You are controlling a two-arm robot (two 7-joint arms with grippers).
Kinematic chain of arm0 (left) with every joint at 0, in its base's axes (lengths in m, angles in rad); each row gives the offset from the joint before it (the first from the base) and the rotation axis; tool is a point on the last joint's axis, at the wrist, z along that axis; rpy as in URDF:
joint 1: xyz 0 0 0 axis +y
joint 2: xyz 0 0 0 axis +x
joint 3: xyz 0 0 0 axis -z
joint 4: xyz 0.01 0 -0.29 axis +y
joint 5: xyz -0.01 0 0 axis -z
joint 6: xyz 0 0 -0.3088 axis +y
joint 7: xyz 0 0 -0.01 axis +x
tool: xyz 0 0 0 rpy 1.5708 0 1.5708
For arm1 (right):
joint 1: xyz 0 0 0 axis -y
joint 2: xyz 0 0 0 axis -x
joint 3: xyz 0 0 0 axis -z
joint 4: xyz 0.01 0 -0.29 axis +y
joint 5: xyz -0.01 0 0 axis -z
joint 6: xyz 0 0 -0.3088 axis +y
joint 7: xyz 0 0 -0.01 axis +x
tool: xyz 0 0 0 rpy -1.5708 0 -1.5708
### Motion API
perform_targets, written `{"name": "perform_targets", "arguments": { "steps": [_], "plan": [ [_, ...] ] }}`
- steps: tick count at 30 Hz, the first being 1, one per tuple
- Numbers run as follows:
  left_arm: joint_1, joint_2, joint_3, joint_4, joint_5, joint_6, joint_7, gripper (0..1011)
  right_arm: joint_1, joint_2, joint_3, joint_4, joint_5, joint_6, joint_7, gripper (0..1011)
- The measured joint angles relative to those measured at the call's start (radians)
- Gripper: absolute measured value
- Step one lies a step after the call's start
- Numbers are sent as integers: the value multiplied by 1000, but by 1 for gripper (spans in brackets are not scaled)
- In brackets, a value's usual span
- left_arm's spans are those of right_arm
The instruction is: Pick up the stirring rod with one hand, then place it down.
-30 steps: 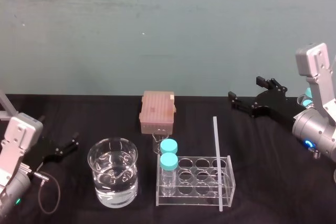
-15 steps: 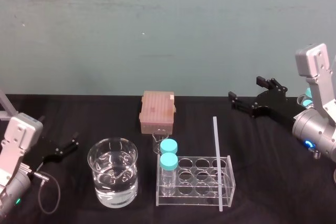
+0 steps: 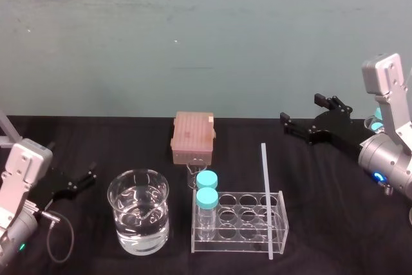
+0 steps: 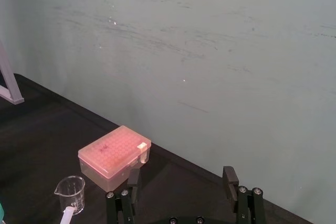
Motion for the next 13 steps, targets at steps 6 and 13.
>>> {"name": "perform_targets", "arguments": {
  "steps": [6, 13],
  "plan": [
    [0, 0, 0, 0, 0, 0, 0, 1005, 0, 0, 0, 0, 0, 0, 0, 1003],
    [0, 0, 0, 0, 0, 0, 0, 1005, 0, 0, 0, 0, 0, 0, 0, 1003]
  ]
}}
